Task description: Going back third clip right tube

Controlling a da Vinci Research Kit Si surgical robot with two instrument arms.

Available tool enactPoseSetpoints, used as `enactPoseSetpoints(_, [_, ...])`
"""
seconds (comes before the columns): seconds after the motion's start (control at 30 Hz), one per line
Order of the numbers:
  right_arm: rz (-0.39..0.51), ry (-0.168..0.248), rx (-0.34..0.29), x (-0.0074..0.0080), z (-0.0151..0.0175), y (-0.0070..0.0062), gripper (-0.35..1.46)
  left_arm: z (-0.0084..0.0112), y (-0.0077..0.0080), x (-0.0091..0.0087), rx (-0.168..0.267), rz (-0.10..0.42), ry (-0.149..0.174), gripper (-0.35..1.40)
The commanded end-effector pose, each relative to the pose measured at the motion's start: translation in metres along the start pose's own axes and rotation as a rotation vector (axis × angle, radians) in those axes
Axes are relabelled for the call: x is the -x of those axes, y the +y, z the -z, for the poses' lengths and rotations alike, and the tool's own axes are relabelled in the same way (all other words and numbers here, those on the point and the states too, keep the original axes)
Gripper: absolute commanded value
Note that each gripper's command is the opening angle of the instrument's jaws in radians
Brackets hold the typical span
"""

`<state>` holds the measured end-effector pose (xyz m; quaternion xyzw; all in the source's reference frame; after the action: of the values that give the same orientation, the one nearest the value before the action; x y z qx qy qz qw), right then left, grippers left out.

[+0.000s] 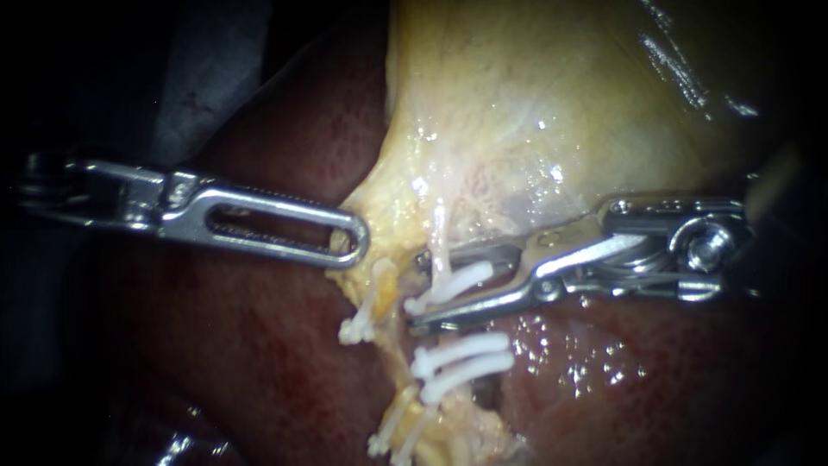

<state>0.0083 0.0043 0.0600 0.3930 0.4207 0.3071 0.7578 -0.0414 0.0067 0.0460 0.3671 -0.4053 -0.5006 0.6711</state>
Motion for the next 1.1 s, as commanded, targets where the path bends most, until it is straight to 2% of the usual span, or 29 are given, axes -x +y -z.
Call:
enactPoseSetpoints(0.03, [-0.002, 0.007, -0.003, -0.0001, 0.0001, 0.0000, 0.54, 0.0000, 0.0000, 0.0000, 0.000, 0.000, 0.001, -0.35])
enactPoseSetpoints(0.23, [-0.016, 0.046, -0.030, -0.0006, -0.0001, -0.0003, 0.54, -0.0005, -0.0004, -0.0003, -0.002, 0.000, 0.003, -0.35])
enactPoseSetpoints(0.57, [-0.021, 0.043, -0.037, -0.0007, -0.0010, -0.0003, 0.54, -0.0014, -0.0010, -0.0003, -0.003, 0.001, 0.004, -0.35])
enactPoseSetpoints(0.83, [0.169, 0.050, -0.045, 0.0002, -0.0014, -0.0001, 0.53, -0.0014, -0.0011, -0.0002, -0.003, 0.001, 0.004, -0.35])
enactPoseSetpoints(1.03, [0.332, 0.038, -0.043, 0.0012, -0.0014, 0.0001, 0.54, -0.0013, -0.0011, -0.0001, -0.004, 0.001, 0.004, -0.35])
enactPoseSetpoints(1.1, [0.352, 0.029, -0.042, 0.0014, -0.0015, 0.0002, 0.56, -0.0013, -0.0011, -0.0001, -0.004, 0.001, 0.004, -0.35])
